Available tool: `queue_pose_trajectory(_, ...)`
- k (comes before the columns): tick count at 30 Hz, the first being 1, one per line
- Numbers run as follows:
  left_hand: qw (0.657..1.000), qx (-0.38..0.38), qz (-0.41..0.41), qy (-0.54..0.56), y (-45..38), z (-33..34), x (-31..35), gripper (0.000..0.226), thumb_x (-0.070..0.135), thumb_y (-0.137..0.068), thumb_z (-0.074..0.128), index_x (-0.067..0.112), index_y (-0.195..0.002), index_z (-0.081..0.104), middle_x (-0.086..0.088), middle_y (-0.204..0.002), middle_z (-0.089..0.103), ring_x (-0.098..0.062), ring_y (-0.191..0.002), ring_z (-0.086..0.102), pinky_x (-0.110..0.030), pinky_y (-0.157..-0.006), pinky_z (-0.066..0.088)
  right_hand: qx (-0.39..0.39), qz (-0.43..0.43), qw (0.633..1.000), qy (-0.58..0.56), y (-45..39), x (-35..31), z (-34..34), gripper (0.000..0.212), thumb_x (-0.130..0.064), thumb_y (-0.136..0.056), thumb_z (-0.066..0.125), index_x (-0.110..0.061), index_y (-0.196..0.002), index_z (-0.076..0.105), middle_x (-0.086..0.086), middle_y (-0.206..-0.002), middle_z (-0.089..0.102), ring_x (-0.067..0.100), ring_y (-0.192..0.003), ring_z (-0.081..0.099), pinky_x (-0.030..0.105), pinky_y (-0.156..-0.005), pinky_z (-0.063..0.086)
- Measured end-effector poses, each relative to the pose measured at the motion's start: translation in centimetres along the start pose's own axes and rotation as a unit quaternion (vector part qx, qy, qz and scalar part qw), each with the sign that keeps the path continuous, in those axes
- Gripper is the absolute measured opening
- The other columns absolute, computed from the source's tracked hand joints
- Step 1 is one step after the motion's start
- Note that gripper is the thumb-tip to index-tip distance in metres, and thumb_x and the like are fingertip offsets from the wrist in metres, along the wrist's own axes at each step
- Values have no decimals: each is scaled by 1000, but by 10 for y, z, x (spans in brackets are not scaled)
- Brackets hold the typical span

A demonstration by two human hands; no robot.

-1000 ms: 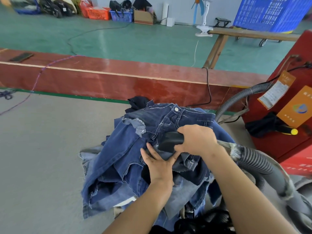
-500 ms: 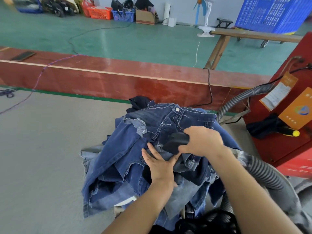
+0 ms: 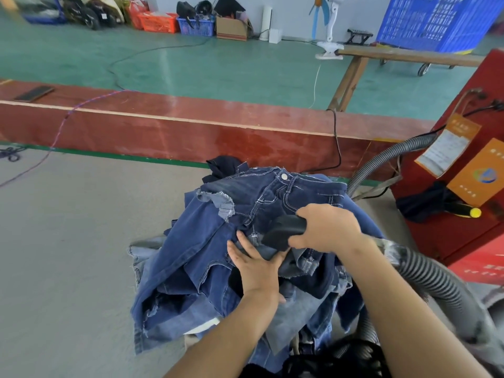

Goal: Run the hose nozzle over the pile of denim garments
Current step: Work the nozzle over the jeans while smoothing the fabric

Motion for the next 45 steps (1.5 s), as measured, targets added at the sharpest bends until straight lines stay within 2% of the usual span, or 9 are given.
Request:
queue_pose_trajectory(8,999,-14,-14,43,4,-1,-3,117,69,-70,68,50,-143,-21,-47,-121,-44,-71,-127,-17,-71,-107,1,63,-41,997,17,-2,-35,10,28,-47,-83,60,-24,-87,44,-4,-84,57,21,-80,58,28,-57,31)
queue_pose_trajectory(15,998,17,-10,58,7,-4,-3,134,68,-70,69,47,-94,-62,-48,-112,-50,-71,-128,-15,-69,-109,5,170,58,959,-220,9,17,-47,30,-54,-77,64,-26,-78,54,-10,-66,60,12,-59,60,25,-55,43)
queue_pose_trajectory(21,998,11,-7,61,7,-3,-2,129,67,-71,69,51,-111,-53,-48,-112,-50,-70,-128,-16,-69,-109,5,50,31,992,-114,14,24,-30,32,-54,-76,66,-23,-76,56,-6,-63,59,7,-57,58,24,-55,41)
queue_pose_trajectory(26,998,-20,-6,54,5,-2,-3,107,65,-71,70,52,-147,-4,-45,-117,-48,-70,-128,-18,-69,-109,2,11,-26,1000,10,5,0,0,32,-54,-75,64,-28,-73,45,-13,-69,47,16,-75,56,29,-55,32)
queue_pose_trajectory(35,998,7,5,60,11,-4,-7,122,75,-69,62,52,-120,-46,-46,-124,-45,-69,-129,-16,-68,-110,4,132,22,979,-157,3,-2,-28,33,-56,-76,65,-29,-69,47,-14,-64,52,7,-60,51,23,-49,29)
queue_pose_trajectory(38,987,32,25,154,22,-10,-17,94,90,-71,27,53,-141,-23,-37,-148,-25,-60,-138,-11,-63,-113,0,248,83,945,-194,14,22,-57,31,-57,-77,64,-28,-77,54,-14,-63,55,2,-58,50,21,-49,31)
queue_pose_trajectory(40,962,105,-18,253,28,-21,-35,88,83,-76,6,40,-152,14,-23,-155,16,-43,-142,19,-54,-116,6,270,127,932,-205,19,37,-63,31,-55,-78,65,-26,-79,54,-13,-64,55,10,-60,53,23,-50,32)
queue_pose_trajectory(42,933,208,-73,286,31,-34,-57,76,72,-89,22,21,-139,50,-8,-137,47,-29,-126,46,-49,-117,17,255,157,932,-204,21,48,-61,33,-54,-79,65,-22,-80,56,-11,-65,55,17,-63,54,25,-51,32)
queue_pose_trajectory(45,913,313,-41,260,26,-45,-66,55,56,-82,64,12,-114,66,-9,-122,55,-32,-114,49,-48,-107,32,240,169,941,-169,20,53,-59,36,-53,-79,65,-18,-81,58,-8,-65,55,13,-58,48,22,-48,27)
Point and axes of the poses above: each hand's wrist, its own y-axis away from the middle knuckle, its own z-axis out of the palm, x = y × z, the point moved 5 cm from there along -y, towards the middle knuckle
